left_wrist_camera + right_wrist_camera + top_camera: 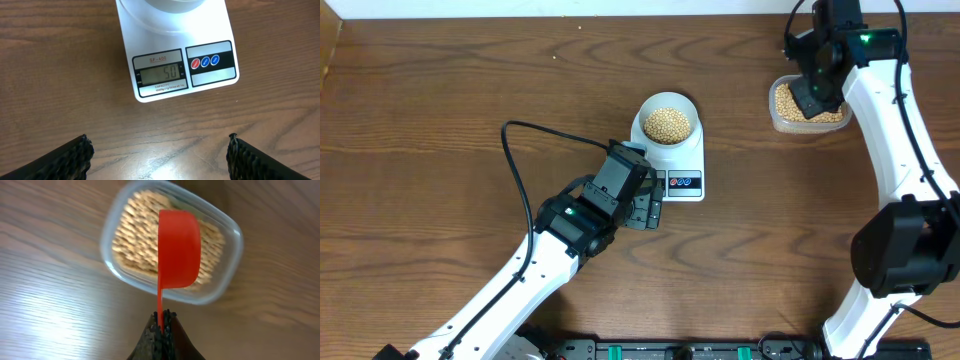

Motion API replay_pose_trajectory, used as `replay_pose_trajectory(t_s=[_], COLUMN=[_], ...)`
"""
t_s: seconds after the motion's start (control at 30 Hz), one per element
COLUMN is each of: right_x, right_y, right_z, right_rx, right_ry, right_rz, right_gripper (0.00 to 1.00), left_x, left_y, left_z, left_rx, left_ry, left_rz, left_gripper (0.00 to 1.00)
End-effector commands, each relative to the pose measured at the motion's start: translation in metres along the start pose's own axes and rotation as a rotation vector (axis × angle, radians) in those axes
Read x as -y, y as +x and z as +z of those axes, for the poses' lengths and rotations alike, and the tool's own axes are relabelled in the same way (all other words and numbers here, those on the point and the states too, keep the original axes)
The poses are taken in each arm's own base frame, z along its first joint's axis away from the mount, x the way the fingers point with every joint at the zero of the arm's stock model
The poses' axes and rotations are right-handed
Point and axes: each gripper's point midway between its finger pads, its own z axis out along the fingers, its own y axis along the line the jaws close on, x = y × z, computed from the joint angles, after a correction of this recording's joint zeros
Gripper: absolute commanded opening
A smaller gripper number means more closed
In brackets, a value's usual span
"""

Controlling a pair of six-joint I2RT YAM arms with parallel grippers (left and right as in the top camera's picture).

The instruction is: Scoop item into bowl and weigh 50g on scale

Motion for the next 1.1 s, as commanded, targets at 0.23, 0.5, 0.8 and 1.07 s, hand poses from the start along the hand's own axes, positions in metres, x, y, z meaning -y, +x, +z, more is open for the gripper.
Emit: replay_pose_trajectory(t_s=[0.23, 0.5, 0.8, 1.07], right_x=[-0.043, -0.015, 0.041, 0.044], right_y=[-0.043, -0.040, 0.002, 0.005], right_z=[-0.038, -0.036, -0.023, -0.017], right_rx=[0.254, 0.233, 0.086, 0.064], right_ry=[-0.348, -0.362, -0.372, -0.353], right_rz=[0.087, 0.401, 1.075, 1.176], right_gripper=[0.01, 0.01, 0.01, 0.01], left_x=[-0.002, -0.002, -0.002, -0.002], left_y=[-0.001, -0.001, -0.001, -0.001], left_z=[0.000, 0.000, 0.000, 0.000], left_rx=[0.005, 0.005, 0.005, 0.005], left_ry=[-0.009, -0.009, -0.009, -0.009], left_rz=[0.004, 0.004, 0.004, 0.004], left_gripper=[0.88, 0.88, 0.88, 0.88])
